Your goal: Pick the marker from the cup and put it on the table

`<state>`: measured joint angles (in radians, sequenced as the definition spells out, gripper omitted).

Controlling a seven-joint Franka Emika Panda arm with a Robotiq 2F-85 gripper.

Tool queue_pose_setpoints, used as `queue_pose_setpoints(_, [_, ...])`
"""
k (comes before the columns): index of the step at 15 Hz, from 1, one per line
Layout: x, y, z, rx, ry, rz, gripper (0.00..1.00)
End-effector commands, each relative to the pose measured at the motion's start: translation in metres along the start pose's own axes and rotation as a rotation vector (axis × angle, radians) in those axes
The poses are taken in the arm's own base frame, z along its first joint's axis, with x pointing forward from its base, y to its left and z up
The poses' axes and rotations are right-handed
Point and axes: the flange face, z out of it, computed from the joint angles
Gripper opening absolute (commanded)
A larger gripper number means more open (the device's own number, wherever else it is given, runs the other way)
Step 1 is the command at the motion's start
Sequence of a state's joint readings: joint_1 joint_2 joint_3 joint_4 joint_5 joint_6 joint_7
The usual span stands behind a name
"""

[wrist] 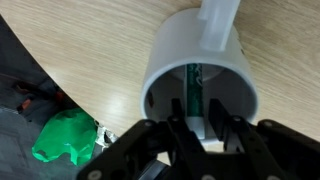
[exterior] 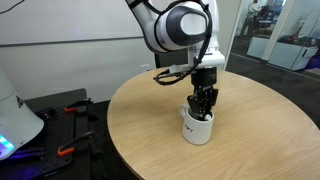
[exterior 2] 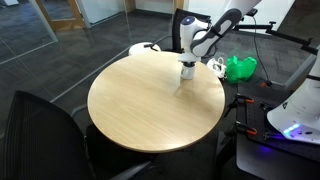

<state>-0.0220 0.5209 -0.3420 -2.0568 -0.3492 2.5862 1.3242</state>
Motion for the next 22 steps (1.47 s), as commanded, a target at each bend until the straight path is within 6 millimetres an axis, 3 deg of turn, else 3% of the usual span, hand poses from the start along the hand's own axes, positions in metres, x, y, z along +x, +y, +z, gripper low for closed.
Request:
queue_pose_setpoints(1, [0.0,-0.01,-0.001,0.006,0.027,0.018,0.04])
queue_pose_setpoints(2, [-0.001,-0.011,-0.001,0.007,0.03,0.016,0.0])
queue_pose_setpoints(3, [-0.001,-0.011,-0.003,0.011,0.035,0.015,0.05])
queue_pose_setpoints(11, [-0.006,-0.005,-0.031,0.041,0.108,0.045,0.05])
queue_pose_setpoints(22, [-0.007,0.017,-0.111,0.159,0.203,0.074,0.05])
